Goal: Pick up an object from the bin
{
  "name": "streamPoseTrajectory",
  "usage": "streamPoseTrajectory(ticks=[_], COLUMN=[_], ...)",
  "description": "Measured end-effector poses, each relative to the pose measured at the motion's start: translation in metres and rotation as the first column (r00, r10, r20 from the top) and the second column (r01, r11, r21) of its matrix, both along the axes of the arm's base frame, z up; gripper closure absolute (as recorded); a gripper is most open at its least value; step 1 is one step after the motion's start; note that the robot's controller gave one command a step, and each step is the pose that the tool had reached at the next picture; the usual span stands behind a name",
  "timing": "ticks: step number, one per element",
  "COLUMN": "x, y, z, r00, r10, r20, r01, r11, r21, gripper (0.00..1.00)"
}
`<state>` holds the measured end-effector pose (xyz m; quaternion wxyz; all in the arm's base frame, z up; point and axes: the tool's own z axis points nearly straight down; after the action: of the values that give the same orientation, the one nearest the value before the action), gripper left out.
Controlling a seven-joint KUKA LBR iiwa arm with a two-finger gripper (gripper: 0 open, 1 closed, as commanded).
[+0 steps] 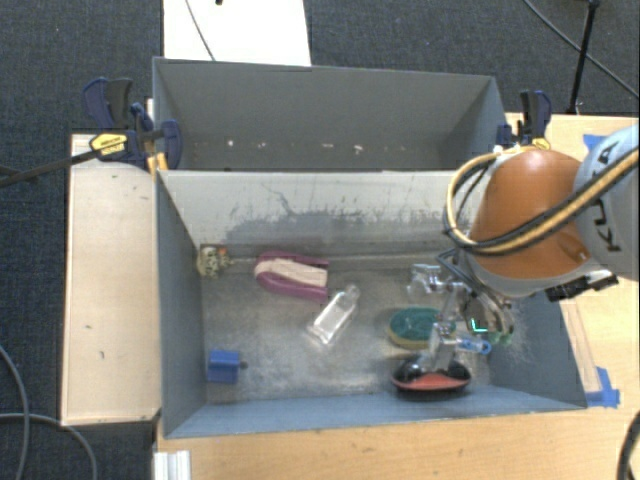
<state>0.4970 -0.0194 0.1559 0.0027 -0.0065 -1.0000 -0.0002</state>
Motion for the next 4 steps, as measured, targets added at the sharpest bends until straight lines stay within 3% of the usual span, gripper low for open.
streamPoseTrajectory(ticks=[1,2,3,4], x=[0.006,0.007,0.001,0.015], y=[-0.016,-0.016,-0.054,-0.056], z=[-0.087,-0.085,-0.055,-0.007], r00=[0.922,0.923,0.91,0.916], r10=[-0.387,-0.384,-0.414,-0.401], r20=[0.003,0.008,0.019,0.013], r01=[0.387,0.384,0.414,0.401], r11=[0.922,0.923,0.91,0.916], r21=[-0.001,0.0,0.006,0.002], gripper=[0.0,1.0,1.0,1.0])
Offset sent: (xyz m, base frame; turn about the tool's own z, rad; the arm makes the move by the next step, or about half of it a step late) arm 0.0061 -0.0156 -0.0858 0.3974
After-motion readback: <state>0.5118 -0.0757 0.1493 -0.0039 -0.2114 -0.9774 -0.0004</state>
